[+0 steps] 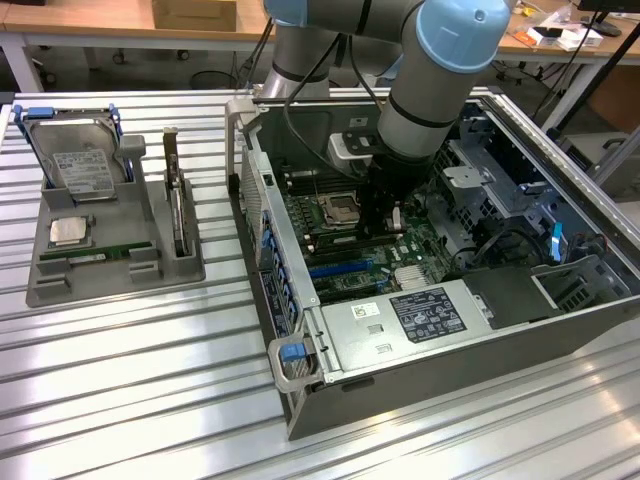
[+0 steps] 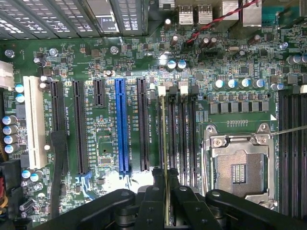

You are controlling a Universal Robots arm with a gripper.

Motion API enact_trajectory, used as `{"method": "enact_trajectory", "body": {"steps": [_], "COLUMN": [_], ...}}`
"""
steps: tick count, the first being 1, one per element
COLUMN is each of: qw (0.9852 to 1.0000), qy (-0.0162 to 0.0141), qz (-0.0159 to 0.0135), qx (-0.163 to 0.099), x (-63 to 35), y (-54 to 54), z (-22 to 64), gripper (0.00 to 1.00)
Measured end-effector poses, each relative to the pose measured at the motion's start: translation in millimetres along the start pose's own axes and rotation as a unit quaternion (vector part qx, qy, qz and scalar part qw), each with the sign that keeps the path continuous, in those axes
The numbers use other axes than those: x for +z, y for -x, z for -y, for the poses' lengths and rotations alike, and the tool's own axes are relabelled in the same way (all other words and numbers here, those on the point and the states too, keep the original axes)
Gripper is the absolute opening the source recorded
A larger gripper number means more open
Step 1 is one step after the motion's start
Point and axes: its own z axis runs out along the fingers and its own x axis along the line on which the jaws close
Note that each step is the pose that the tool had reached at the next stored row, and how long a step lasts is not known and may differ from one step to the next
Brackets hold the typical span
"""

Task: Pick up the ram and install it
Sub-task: 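Insert the ram into the slot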

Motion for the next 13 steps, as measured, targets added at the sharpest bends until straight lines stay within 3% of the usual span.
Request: {"method": "enact_trajectory", "body": {"steps": [13], "qw": [1.0000], "qy": [-0.0001], "qz": [-0.0006], "qx": [0.000], "x": [-3.2], "y": [2.0], "z": [-0.1], "gripper": [0.14]}}
